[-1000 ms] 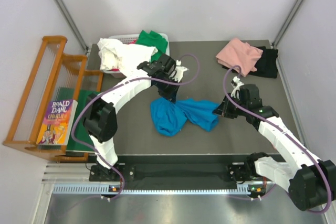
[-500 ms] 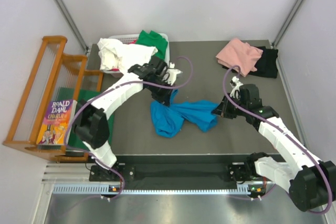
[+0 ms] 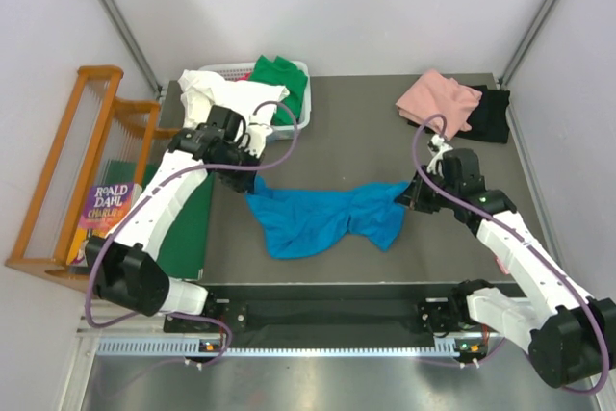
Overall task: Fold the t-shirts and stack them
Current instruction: Flatten the tshirt out
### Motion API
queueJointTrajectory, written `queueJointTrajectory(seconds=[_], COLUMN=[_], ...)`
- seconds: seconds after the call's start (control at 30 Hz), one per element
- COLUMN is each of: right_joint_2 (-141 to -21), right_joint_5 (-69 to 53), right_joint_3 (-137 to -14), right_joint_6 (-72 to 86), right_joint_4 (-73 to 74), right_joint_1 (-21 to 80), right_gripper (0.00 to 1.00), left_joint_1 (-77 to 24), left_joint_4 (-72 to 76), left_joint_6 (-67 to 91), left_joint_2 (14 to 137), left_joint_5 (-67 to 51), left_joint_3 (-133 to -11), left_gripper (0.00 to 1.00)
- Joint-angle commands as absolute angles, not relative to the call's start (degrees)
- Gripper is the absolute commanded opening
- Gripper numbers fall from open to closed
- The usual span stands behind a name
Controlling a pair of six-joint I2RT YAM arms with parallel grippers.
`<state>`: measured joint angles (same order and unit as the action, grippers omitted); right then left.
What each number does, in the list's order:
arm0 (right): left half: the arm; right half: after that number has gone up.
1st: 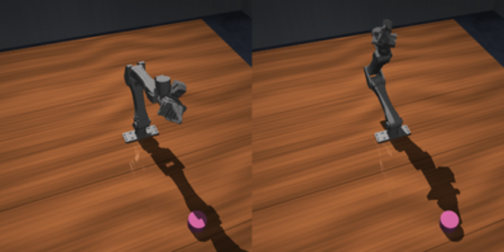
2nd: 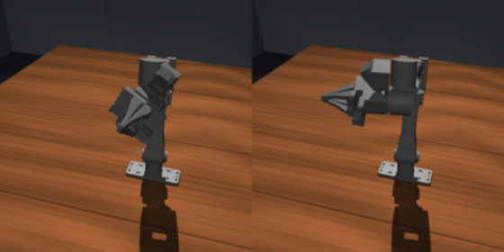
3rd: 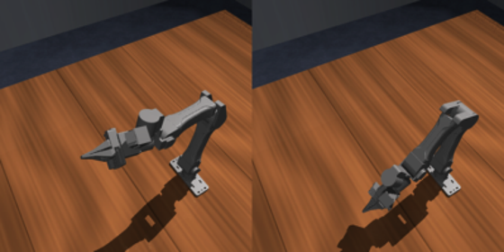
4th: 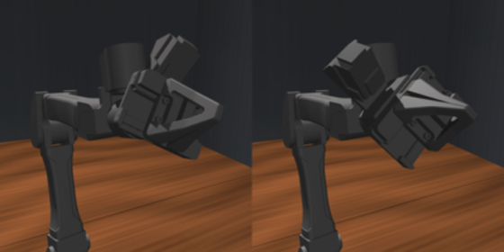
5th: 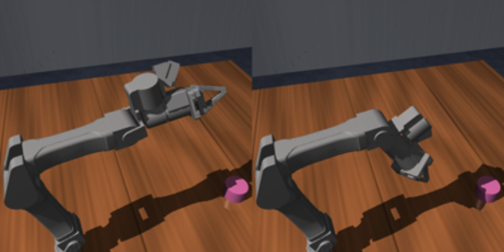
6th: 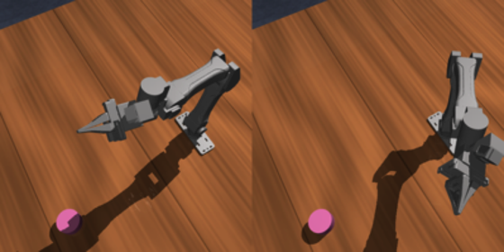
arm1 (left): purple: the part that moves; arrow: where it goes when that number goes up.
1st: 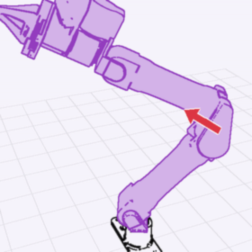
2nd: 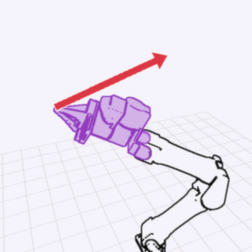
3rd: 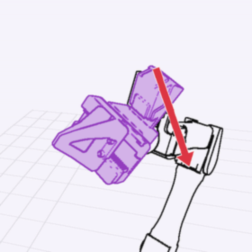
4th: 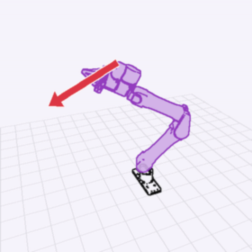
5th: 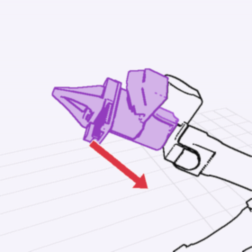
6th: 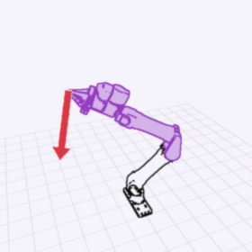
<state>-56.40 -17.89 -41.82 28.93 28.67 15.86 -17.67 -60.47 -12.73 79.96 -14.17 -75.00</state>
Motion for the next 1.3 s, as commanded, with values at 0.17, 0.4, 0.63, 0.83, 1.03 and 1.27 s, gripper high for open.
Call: queueJointTrajectory(seconds=[0.17, 0.4, 0.63, 0.83, 1.03, 1.27], right_joint_2=[-56.42, -62.83, -72.24, -72.52, -57.85, -39.58], right_joint_5=[-10.82, -8.97, -10.36, -14.59, -15.03, -18.72], right_joint_3=[-57.46, -72.93, -80.24, -80.61, -66.99, -50.84], right_joint_6=[24.79, 22.59, 22.67, 24.52, 24.08, 25.05], right_joint_4=[31.73, 34.10, 34.02, 33.84, 35.33, 46.46], right_joint_1=[15.21, 9.77, 2.47, 1.32, 2.02, 4.99], right_gripper=[0.00, 0.00, 0.00, 0.00, 0.00, 0.00], left_joint_1=[-14.68, -14.15, -14.06, -14.06, -14.06, -14.06], left_joint_4=[-54.85, -58.52, -56.96, -58.71, -56.43, -61.17], left_joint_6=[-10.29, -10.37, -9.40, -7.91, -7.74, -7.29], left_joint_2=[80.94, 94.02, 98.08, 95.20, 82.19, 72.10], left_joint_5=[-4.40, -1.23, -1.15, -3.77, -7.82, -12.74], left_joint_3=[-94.78, -114.66, -117.60, -115.24, -103.72, -96.87], left_gripper=[0.00, 0.00, 0.00, 0.00, 0.00, 0.00])
